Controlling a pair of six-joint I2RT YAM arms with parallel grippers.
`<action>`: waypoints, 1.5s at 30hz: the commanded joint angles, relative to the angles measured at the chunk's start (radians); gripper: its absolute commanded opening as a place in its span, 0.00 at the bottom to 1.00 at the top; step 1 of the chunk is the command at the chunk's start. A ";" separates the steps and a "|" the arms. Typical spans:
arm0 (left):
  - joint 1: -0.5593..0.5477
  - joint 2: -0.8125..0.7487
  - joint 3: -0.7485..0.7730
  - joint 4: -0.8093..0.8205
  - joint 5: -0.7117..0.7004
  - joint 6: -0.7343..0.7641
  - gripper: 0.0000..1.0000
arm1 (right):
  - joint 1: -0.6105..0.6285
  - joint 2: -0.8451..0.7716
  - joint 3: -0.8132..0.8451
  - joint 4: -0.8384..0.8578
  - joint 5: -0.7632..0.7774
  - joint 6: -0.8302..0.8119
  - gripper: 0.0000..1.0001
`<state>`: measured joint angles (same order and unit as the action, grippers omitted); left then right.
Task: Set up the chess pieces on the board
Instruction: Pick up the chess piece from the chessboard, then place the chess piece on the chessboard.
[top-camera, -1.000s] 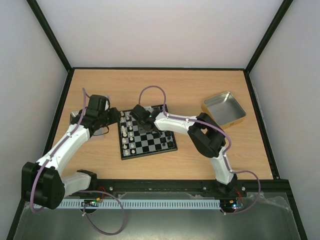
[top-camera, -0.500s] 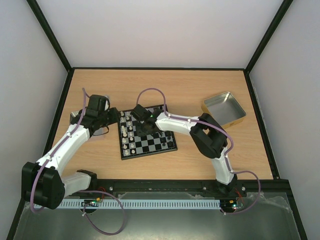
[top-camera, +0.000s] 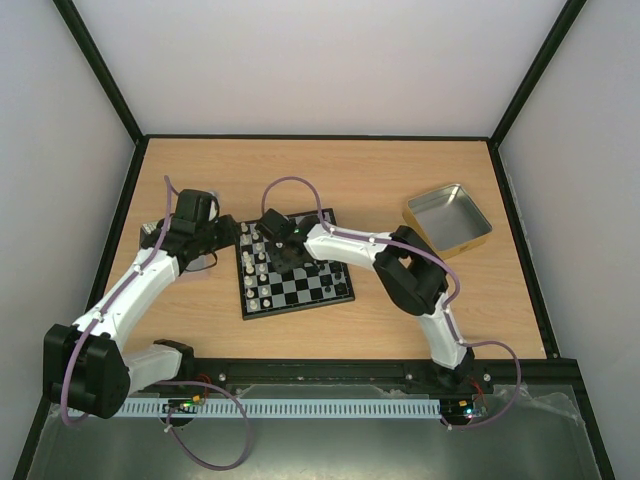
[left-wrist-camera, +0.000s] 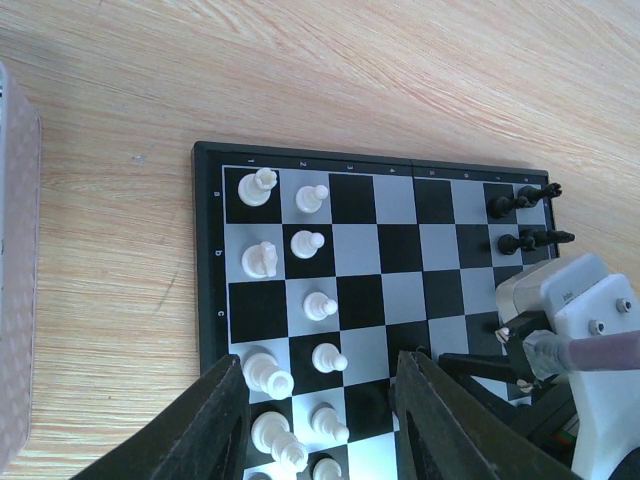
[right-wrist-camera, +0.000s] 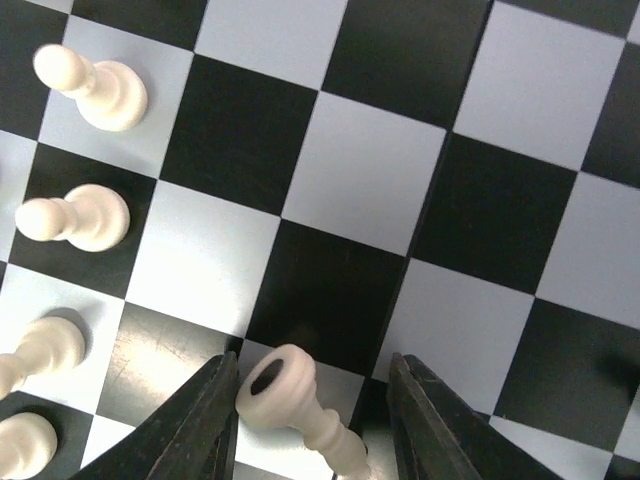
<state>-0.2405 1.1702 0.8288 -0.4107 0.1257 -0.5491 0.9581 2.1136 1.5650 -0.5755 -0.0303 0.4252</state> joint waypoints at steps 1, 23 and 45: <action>0.009 -0.009 0.004 -0.014 -0.001 0.010 0.43 | 0.005 0.048 0.046 -0.052 0.065 -0.053 0.40; 0.010 -0.049 -0.025 -0.003 -0.003 -0.023 0.43 | -0.035 -0.029 -0.043 0.115 0.006 0.066 0.17; -0.235 -0.239 -0.402 0.765 0.136 -0.210 0.68 | -0.176 -0.400 -0.618 1.315 -0.509 1.397 0.17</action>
<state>-0.4145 0.9165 0.4515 0.1440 0.2955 -0.7155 0.7834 1.7473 1.0050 0.4648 -0.4927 1.5326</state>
